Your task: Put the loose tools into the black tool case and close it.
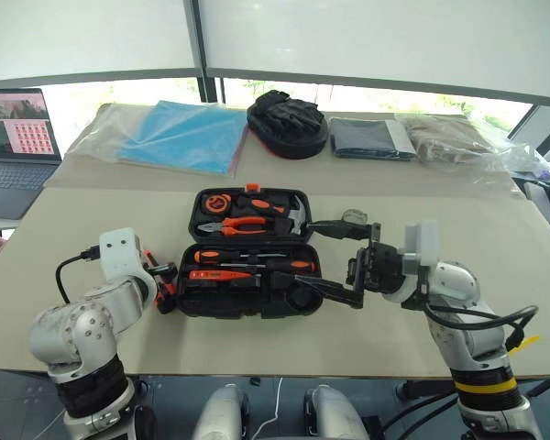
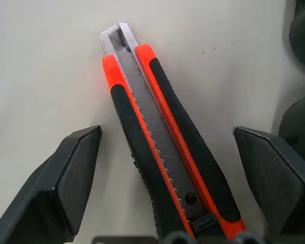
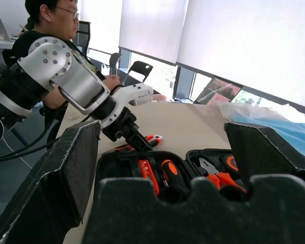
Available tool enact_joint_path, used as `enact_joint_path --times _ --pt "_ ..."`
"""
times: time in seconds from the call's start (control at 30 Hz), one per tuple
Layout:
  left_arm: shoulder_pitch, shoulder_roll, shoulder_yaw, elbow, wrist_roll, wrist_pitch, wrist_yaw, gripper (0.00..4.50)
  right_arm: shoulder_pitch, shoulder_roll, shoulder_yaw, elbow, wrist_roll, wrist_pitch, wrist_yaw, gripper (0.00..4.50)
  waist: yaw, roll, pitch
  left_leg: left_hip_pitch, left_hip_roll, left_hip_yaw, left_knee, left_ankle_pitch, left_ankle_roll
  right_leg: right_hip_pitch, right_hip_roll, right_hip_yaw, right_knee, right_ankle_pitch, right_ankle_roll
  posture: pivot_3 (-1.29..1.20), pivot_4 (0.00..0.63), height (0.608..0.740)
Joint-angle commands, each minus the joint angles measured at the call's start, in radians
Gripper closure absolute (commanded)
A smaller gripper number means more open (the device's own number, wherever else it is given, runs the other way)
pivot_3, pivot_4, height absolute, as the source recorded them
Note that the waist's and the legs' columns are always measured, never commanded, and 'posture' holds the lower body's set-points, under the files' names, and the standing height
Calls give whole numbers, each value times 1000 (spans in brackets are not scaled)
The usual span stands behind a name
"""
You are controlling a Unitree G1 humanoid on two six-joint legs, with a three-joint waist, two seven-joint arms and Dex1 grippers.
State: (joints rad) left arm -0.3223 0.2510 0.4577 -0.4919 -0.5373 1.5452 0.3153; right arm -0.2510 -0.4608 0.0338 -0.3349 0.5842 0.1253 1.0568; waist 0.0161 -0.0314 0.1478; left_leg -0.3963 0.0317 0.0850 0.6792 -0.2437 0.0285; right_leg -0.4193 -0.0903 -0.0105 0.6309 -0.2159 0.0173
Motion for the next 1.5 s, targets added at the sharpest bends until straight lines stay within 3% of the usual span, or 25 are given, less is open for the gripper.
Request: enact_joint_path --times 0.03,0.17,0.27,0.37,0.47,0.53,0.63,0.73,0.8,1.0,1.5 --pt "35 -12 -30 44 28 20 -64 1862 -22 3 -8 -30 28 14 -11 0 0 2 -1 0 0 0 0 0 0 0 0 0 0 0 0 0 150 740" --pt "56 15 -13 27 59 21 -111 2944 -32 3 -8 -26 32 20 -8 0 -1 3 -1 0 0 0 0 0 0 0 0 0 0 0 0 0 150 740" --pt "97 113 41 -7 46 -21 -212 2944 -36 1 -7 -18 30 20 -2 0 -5 3 -2 0 0 0 0 0 0 -1 0 0 -1 0 0 0 150 740" --pt "161 249 61 -25 27 -249 -408 2944 -35 -2 -11 -12 29 18 4 0 -21 1 -1 0 2 1 -2 0 0 -3 1 1 0 -1 -2 0 150 740" --pt "234 388 53 -36 8 -553 -709 2944 -30 -11 -19 -10 30 18 6 0 -24 -4 2 -3 4 0 -3 1 -1 -7 2 -2 0 -3 -5 0 150 740" --pt "273 472 22 -42 -30 -887 -1120 2944 -22 -21 -26 -9 30 21 7 0 -16 -4 3 -5 4 0 -3 1 -2 -8 0 -3 -1 -5 -9 0 150 740" --pt "258 625 -136 51 48 -1096 -1378 2944 5 -55 -37 -17 32 33 19 0 -2 -3 3 -12 1 2 -3 -4 -8 -14 -7 -3 -3 -6 -12 0 150 740" --pt "179 686 -296 87 71 -1186 -1533 2944 36 -106 -43 -36 37 57 36 0 -1 -1 3 -12 0 5 -3 -5 -5 -14 -9 -1 -5 -5 -10 0 150 740" --pt "108 701 -407 110 110 -1211 -1595 2944 57 -148 -43 -51 29 76 45 0 -3 -2 3 -14 0 6 -3 -1 4 -14 -7 -1 -6 -4 -8 0 150 740" --pt "-71 664 -660 203 300 -1220 -1601 2944 161 -271 -53 -133 -21 143 10 0 -4 -2 4 -18 0 5 -1 -1 5 -16 1 -1 -5 0 0 0 150 740" --pt "-131 658 -785 224 417 -1074 -1588 2944 246 -273 -71 -194 -43 148 -74 0 -2 -4 4 -18 1 3 3 -1 4 -15 5 1 -4 -3 5 0 150 740"
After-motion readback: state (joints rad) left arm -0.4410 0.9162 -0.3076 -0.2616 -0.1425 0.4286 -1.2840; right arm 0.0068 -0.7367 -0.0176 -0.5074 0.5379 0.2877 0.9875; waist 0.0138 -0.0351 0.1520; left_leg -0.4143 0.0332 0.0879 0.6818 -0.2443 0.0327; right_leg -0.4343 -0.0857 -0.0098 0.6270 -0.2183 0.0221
